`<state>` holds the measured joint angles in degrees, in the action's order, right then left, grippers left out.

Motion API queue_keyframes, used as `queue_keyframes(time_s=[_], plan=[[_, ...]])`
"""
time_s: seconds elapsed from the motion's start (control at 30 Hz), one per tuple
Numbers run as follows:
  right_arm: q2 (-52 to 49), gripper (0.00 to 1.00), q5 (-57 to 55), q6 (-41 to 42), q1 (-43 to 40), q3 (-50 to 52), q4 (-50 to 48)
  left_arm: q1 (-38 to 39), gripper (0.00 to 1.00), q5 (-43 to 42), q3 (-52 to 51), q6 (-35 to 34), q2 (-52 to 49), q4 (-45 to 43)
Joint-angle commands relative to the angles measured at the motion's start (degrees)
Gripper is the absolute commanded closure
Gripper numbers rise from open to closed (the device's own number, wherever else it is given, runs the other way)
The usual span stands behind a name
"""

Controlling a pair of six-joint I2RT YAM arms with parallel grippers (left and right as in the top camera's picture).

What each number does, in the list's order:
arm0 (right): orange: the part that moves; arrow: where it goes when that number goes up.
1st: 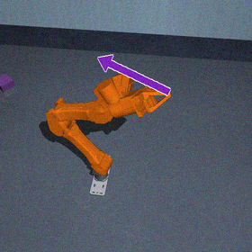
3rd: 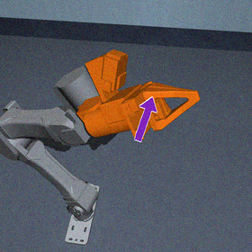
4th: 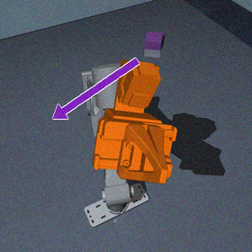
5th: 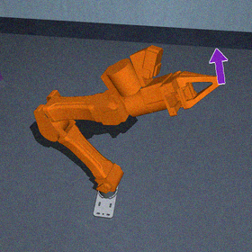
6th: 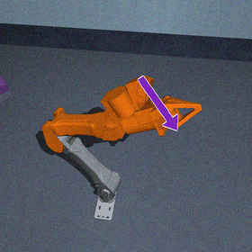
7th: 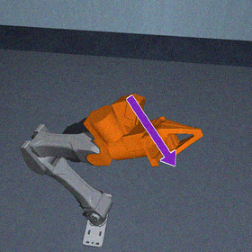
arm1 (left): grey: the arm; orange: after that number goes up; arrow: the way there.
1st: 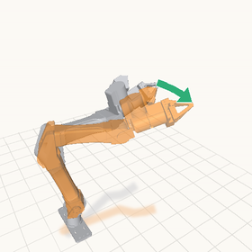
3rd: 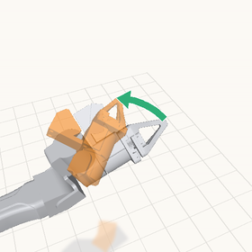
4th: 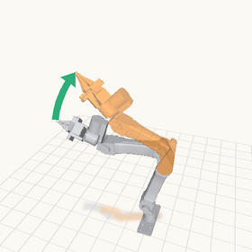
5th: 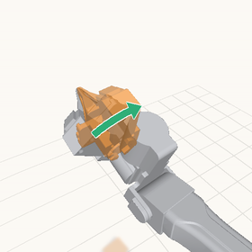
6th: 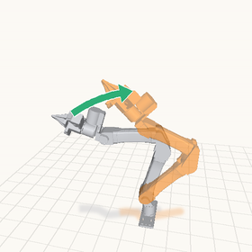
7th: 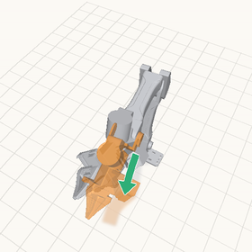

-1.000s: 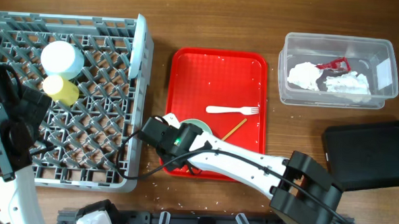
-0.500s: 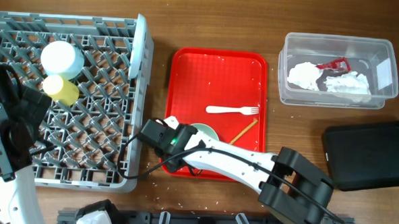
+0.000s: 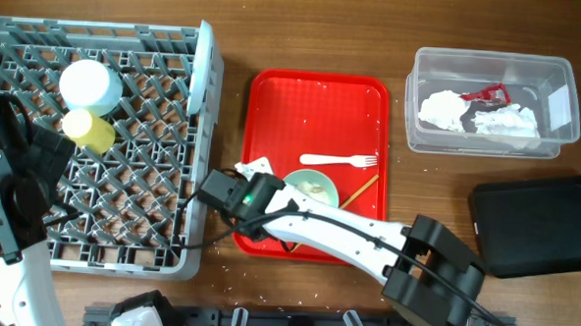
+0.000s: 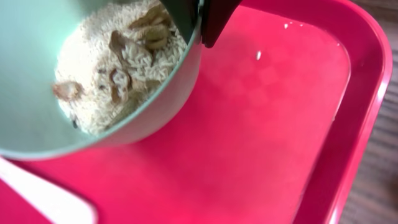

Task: Sort waste into correct bins and load items into the dishwasher rack
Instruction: 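Carry the bowl with the right gripper over the black tray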

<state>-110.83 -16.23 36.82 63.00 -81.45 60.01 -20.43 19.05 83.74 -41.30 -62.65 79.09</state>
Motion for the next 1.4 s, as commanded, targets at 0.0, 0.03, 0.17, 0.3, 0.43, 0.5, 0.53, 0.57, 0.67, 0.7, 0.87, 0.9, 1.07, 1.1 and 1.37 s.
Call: queue_keyframes(time_s=[0.0, 0.03, 0.17, 0.3, 0.43, 0.5, 0.53, 0.57, 0.67, 0.7, 0.87, 0.9, 1.07, 1.1, 1.37], plan=[[-0.7, 0.96, -4.1, 9.1, -2.7, -5.8, 4.1, -0.4, 0.0, 1.0, 0.4, -1.2, 0.2, -0.1], [-0.6, 0.96, -4.1, 10.7, -3.6, -6.9, 5.3, -0.4, 0.0, 1.0, 0.4, -1.2, 0.2, -0.1], [1.6, 0.96, -4.1, 17.2, -10.1, -10.2, 11.3, -0.4, 0.0, 1.0, 0.4, -1.2, 0.2, -0.1], [8.7, 0.96, -1.4, 19.0, -23.7, -10.4, 16.1, -0.4, 0.0, 1.0, 0.4, -1.2, 0.2, -0.1], [15.0, 0.96, 7.2, 10.4, -41.4, -10.4, 16.8, -0.4, 0.0, 1.0, 0.4, -1.2, 0.2, -0.1], [17.5, 0.96, 11.0, 5.9, -53.5, -10.4, 18.1, -0.4, 0.0, 1.0, 0.4, -1.2, 0.2, -0.1], [17.8, 0.96, 13.2, 2.7, -58.9, -10.4, 18.3, -0.4, 0.0, 1.0, 0.4, -1.2, 0.2, -0.1], [17.8, 0.96, 15.9, -0.7, -64.0, -10.4, 18.3, -0.4, 0.0, 1.0, 0.4, -1.2, 0.2, -0.1], [17.6, 0.96, 24.4, -7.8, -78.9, -10.3, 18.6, -0.4, 0.0, 1.0, 0.4, -1.2, 0.2, -0.1], [17.6, 0.96, 27.9, -10.6, -84.8, -10.3, 18.7, -0.4, 0.0, 1.0, 0.4, -1.2, 0.2, -0.1], [17.5, 0.96, 34.8, -17.3, -98.8, -8.1, 18.2, -0.4, 0.0, 1.0, 0.4, -1.2, 0.2, -0.1], [17.5, 0.96, 36.3, -17.6, -100.2, -7.1, 17.4, -0.4, 0.0, 1.0, 0.4, -1.2, 0.2, -0.1], [17.4, 0.96, 37.9, -18.4, -102.2, 0.7, 10.7, -0.4, 0.0, 1.0, 0.4, -1.2, 0.2, -0.1], [17.4, 0.96, 39.2, -18.9, -102.3, 2.2, 9.5, -0.4, 0.0, 1.0, 0.4, -1.2, 0.2, -0.1], [17.4, 0.96, 54.3, -26.6, -112.1, 5.5, 8.3, -0.4, 0.0, 1.0, 0.4, -1.2, 0.2, -0.1]])
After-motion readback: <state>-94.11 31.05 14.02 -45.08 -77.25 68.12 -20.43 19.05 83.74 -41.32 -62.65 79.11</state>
